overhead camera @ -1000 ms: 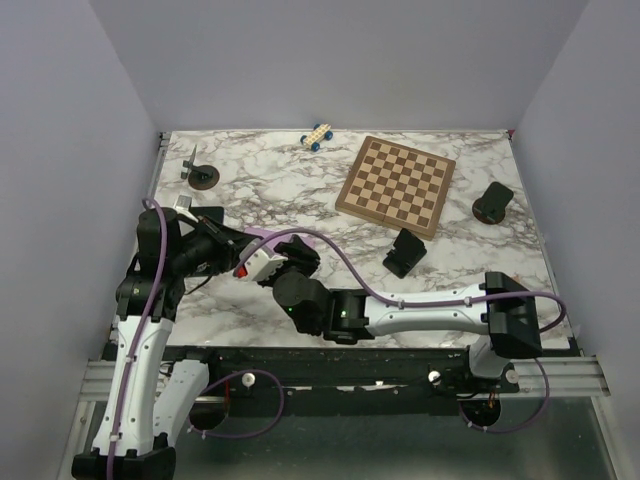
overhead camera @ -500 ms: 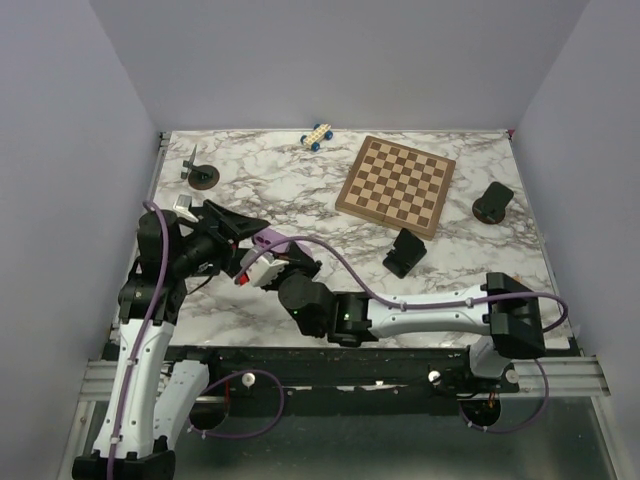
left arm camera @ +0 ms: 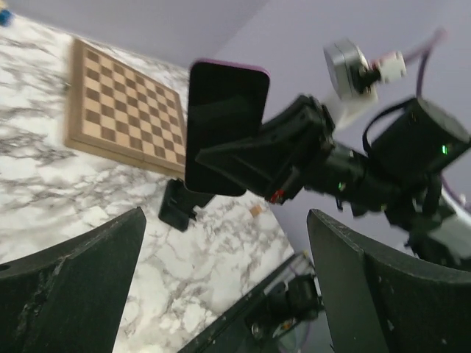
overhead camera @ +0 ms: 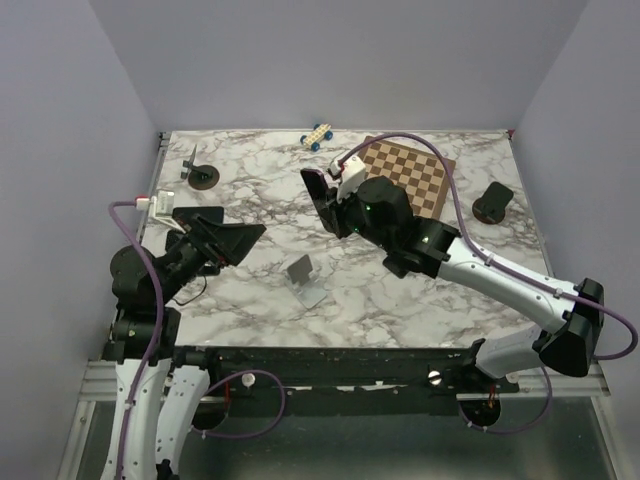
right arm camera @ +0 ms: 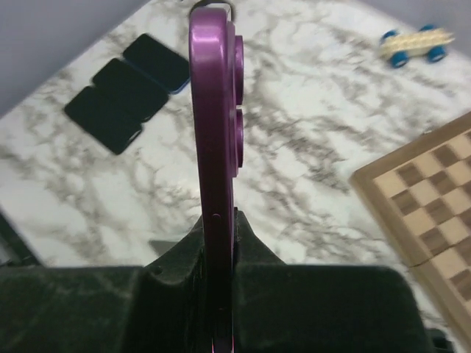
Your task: Remove the phone from the phone stand
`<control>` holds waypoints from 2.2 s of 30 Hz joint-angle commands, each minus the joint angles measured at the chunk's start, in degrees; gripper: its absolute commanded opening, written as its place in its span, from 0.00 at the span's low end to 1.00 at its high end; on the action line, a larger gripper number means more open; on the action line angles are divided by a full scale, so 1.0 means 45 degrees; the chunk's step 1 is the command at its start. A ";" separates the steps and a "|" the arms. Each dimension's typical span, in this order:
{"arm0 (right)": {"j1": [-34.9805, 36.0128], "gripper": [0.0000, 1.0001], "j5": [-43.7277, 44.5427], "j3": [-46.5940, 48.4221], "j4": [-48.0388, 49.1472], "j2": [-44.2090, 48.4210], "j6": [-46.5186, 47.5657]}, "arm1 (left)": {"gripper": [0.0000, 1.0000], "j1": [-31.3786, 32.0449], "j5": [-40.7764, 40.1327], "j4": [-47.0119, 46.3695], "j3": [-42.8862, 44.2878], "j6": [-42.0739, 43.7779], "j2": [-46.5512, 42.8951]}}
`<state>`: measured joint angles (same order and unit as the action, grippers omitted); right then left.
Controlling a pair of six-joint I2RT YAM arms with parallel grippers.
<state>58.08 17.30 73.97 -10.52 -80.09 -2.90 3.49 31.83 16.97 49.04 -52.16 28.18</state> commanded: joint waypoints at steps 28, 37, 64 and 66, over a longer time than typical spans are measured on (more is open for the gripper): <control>-0.1382 0.01 -1.5398 0.0385 0.3448 -0.0797 -0.6841 | 0.44 0.0592 0.6547 -1.0536 -0.3770 -0.3860 0.0510; -0.1384 0.01 -1.5638 0.0311 0.3234 -0.1010 -0.6630 | 0.00 0.0593 0.5442 -0.9402 -0.3278 -0.3682 0.0445; -0.2361 1.00 -0.2859 0.0613 -0.3848 0.1706 -0.5445 | 0.00 -0.5572 -0.4354 0.3419 -0.4244 -0.2870 0.3382; -0.2358 1.00 -0.2798 0.0445 -0.3870 0.1939 -0.5431 | 0.00 -0.5891 -0.5346 0.3001 -0.4758 -0.2872 0.2816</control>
<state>47.24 1.41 78.17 -26.02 -73.56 -28.29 -19.99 9.26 36.18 29.54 -61.23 46.13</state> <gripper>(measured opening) 0.998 0.065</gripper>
